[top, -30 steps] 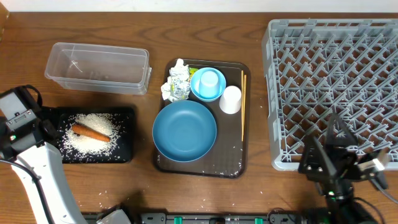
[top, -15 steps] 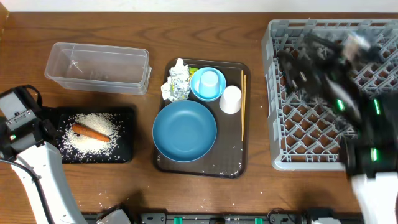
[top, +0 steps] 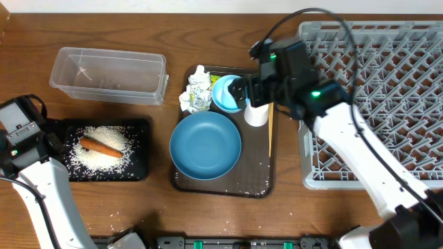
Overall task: Sort waste into correct bins and load items into the dishwasher rack
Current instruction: 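Move the right gripper from the rack toward the pink cup, then grasp the pink cup with the right gripper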
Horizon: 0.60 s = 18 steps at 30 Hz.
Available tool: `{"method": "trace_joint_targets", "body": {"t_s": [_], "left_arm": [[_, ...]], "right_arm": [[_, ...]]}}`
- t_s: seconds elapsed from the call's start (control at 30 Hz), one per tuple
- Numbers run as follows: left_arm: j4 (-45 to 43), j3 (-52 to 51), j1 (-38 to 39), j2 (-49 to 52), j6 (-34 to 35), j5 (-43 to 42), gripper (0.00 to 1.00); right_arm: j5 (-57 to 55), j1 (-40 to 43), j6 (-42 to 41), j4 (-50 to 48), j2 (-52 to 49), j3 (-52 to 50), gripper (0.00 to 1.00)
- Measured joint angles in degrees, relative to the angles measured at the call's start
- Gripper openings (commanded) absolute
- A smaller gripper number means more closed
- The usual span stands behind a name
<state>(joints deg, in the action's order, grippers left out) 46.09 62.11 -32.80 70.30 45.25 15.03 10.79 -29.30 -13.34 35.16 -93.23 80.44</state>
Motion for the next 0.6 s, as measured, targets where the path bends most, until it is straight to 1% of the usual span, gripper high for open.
{"method": "trace_joint_targets", "body": {"t_s": [0.13,0.33,0.47,0.6], "left_arm": [[0.00,0.00,0.00,0.00,0.00,0.00,0.97],[0.00,0.00,0.00,0.00,0.00,0.00,0.97],[0.00,0.00,0.00,0.00,-0.02,0.00,0.97],[0.00,0.00,0.00,0.00,-0.02,0.00,0.97]], "right_arm": [[-4.07,-1.57,0.63,1.51,-0.52,0.17,0.99],[-11.52,-1.84,0.85,3.39,-0.52,0.39,0.99],[-13.66,-1.68,0.87,3.34,-1.75,0.39,0.99],[-14.21,-1.68,1.01,3.54,-5.66,0.39,0.99]]}}
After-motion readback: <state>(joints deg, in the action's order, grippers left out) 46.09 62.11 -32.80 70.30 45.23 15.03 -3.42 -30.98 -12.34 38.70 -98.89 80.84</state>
